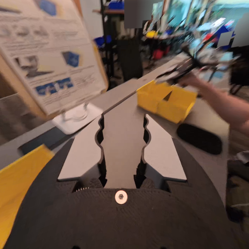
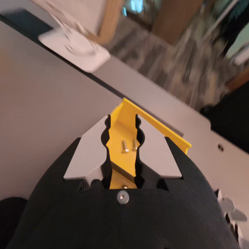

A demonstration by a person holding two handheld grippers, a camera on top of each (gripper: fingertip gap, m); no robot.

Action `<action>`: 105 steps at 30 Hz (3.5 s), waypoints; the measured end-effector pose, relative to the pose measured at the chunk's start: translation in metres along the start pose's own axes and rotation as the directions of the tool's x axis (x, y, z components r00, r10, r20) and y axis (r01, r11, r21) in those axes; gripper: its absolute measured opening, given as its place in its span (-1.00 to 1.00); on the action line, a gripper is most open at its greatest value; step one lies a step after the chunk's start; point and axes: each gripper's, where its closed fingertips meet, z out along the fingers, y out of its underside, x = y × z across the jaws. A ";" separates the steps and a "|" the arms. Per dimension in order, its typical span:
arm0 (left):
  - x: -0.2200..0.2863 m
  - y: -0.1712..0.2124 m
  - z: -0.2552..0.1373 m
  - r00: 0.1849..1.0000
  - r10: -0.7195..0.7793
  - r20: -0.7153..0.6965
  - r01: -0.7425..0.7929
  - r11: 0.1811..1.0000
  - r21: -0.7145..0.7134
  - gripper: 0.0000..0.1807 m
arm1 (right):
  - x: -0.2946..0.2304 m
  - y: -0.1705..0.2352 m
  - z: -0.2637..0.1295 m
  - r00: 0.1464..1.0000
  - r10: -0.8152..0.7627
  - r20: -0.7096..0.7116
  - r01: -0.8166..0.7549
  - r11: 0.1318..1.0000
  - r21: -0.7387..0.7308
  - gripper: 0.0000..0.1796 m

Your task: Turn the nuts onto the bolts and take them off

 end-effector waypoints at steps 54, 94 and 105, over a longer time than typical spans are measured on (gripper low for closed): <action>-0.106 0.083 -0.006 0.954 -0.148 0.261 0.209 0.951 -0.226 -0.92 | -0.205 -0.127 -0.089 0.897 -0.301 0.325 0.112 0.865 0.489 -0.55; 0.106 0.002 0.130 0.843 -0.003 -0.539 0.040 0.998 0.057 -0.91 | -0.253 -0.171 -0.070 0.307 -0.154 0.939 -0.525 0.796 0.302 -0.82; 0.108 0.003 0.132 0.834 -0.018 -0.552 0.061 0.996 0.059 -0.88 | -0.256 -0.175 -0.071 0.268 -0.156 0.951 -0.562 0.777 0.286 -0.83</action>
